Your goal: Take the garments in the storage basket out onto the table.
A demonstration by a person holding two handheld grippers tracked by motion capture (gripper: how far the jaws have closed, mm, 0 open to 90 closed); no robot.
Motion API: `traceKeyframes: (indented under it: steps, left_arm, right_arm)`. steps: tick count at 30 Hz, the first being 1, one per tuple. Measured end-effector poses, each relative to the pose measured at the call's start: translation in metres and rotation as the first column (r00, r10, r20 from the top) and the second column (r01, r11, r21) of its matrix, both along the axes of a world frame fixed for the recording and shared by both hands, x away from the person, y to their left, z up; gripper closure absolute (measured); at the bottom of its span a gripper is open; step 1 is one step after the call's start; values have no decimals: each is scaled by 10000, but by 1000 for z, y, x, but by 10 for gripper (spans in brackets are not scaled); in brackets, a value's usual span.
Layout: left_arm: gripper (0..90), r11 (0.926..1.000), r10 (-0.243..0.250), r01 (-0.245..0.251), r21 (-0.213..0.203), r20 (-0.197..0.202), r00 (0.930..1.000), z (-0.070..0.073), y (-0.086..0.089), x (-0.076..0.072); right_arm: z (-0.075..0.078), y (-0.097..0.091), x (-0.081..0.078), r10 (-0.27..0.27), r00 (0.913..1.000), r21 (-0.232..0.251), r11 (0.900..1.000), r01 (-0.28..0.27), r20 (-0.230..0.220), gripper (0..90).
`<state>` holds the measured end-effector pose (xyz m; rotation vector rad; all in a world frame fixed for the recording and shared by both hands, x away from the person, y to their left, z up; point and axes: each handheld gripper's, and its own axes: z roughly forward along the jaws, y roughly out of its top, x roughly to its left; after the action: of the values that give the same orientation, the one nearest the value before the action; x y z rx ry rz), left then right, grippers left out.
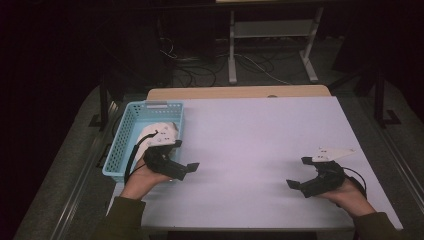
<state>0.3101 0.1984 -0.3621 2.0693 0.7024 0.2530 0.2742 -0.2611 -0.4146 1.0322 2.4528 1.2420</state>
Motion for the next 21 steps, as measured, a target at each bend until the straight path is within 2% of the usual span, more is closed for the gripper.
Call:
traceKeyframes:
  steps: [21]
  left_arm:
    - [0,9996,295,-296,6,123,9995,6,7,12]
  right_arm:
    - [1,-1,0,-65,10000,79,9999,65,-4,0]
